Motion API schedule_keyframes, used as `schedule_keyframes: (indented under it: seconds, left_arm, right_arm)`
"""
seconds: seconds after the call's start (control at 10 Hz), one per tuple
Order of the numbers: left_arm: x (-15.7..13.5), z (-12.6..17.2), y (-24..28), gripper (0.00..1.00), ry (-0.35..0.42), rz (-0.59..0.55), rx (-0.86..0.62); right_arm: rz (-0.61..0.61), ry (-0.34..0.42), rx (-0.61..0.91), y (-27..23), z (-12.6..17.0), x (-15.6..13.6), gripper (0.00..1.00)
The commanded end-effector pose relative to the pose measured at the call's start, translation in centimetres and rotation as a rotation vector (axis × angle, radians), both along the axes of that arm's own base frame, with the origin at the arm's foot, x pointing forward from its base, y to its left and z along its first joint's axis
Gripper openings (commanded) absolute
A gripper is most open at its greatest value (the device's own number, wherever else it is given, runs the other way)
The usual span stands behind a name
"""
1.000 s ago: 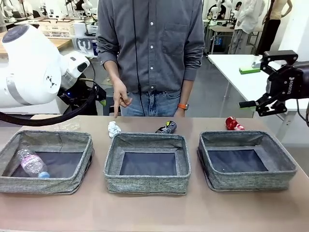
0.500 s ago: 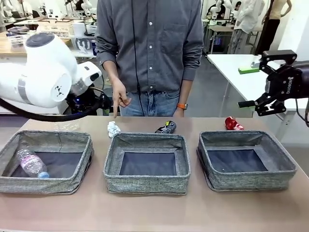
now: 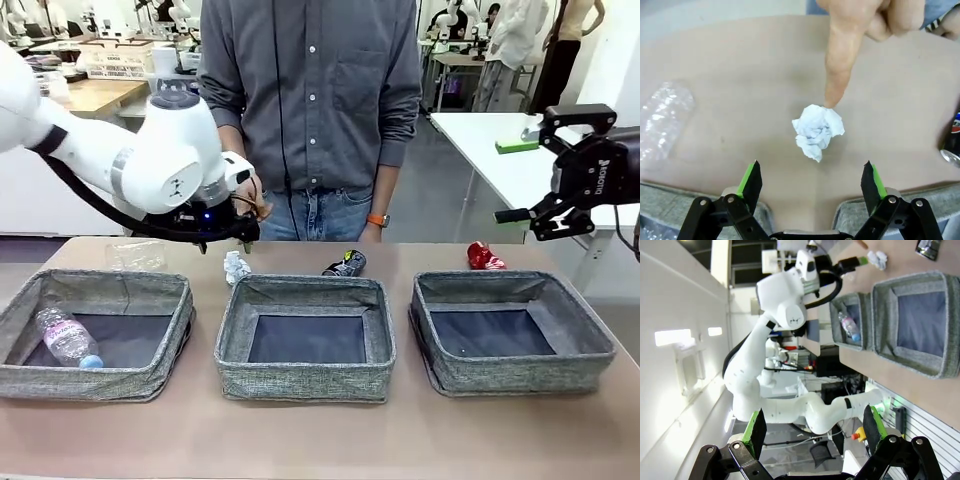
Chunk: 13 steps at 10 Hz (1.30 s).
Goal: Sort the waste into the appropriate baskets.
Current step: Pick up the waste item pointed out by the person.
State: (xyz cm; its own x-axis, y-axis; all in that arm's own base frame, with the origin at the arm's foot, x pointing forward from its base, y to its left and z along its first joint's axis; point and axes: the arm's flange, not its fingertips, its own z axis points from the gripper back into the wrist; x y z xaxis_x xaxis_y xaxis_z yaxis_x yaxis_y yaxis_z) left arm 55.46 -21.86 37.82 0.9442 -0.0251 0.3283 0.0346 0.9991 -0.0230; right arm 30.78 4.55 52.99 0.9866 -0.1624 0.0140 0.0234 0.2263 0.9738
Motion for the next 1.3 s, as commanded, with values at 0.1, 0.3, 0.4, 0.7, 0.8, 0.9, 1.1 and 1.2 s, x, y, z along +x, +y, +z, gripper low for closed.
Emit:
schedule_keyframes:
  seconds: [0.1, 0.3, 0.4, 0.7, 0.8, 0.9, 1.1, 1.2]
  left_arm:
    - [0.6, -2.1, -0.6, 1.00, 0.055, 0.049, 0.000]
    - [1.0, -4.1, 0.1, 1.00, 0.049, 0.049, -0.028]
    - [1.0, -4.6, 0.4, 1.00, 0.004, 0.061, -0.043]
    - [0.9, -5.2, 0.3, 1.00, -0.043, 0.031, -0.101]
    - [1.0, -5.3, 0.2, 1.00, -0.038, 0.033, -0.098]
    - [1.0, -5.4, 0.1, 1.00, -0.033, 0.042, -0.087]
    - [1.1, -5.5, 0.1, 1.00, -0.039, 0.048, -0.088]
    - [1.2, -5.7, 0.0, 1.00, -0.031, 0.045, -0.075]
  right_arm:
    - [-0.003, -0.003, 0.020, 0.1, 0.3, 0.1, 1.00]
    - [-0.003, -0.003, 0.020, 0.1, 0.3, 0.1, 1.00]
    - [-0.003, -0.003, 0.020, 0.1, 0.3, 0.1, 1.00]
    - [-0.003, -0.003, 0.020, 0.1, 0.3, 0.1, 1.00]
    - [-0.003, -0.003, 0.020, 0.1, 0.3, 0.1, 1.00]
    - [-0.003, -0.003, 0.020, 0.1, 0.3, 0.1, 1.00]
    - [-0.003, -0.003, 0.020, 0.1, 0.3, 0.1, 1.00]
    - [-0.003, -0.003, 0.020, 0.1, 0.3, 0.1, 1.00]
